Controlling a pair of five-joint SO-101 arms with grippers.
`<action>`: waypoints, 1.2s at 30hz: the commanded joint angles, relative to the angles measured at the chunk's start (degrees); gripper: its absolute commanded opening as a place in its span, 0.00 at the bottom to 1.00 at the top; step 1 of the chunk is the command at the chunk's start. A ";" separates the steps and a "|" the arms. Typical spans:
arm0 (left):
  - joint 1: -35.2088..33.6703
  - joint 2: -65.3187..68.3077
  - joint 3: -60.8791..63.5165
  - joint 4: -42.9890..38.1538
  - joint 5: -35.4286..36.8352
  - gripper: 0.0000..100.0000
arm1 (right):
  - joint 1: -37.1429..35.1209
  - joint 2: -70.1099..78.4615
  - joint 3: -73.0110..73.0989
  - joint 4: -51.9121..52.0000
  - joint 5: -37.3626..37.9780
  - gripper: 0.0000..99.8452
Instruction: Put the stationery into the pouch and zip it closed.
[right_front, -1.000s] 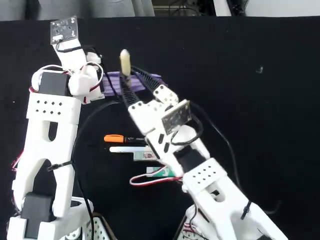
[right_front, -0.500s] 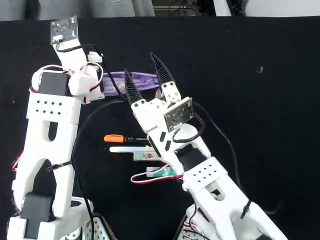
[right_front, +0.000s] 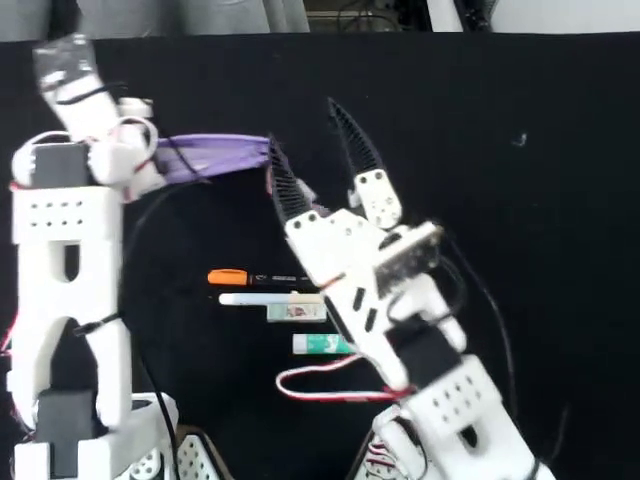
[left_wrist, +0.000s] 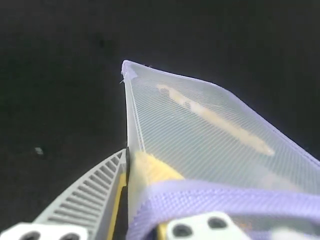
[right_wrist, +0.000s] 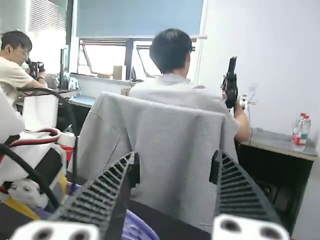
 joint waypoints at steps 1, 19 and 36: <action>-6.73 -0.53 -1.45 -4.40 0.18 0.03 | 0.00 -2.95 -7.96 8.53 4.22 0.23; -19.65 -0.97 15.69 -30.68 0.44 0.03 | -4.13 5.49 -9.71 26.11 8.97 0.23; -19.03 -11.25 24.66 -46.86 0.62 0.03 | -9.58 22.37 -2.77 31.12 20.13 0.23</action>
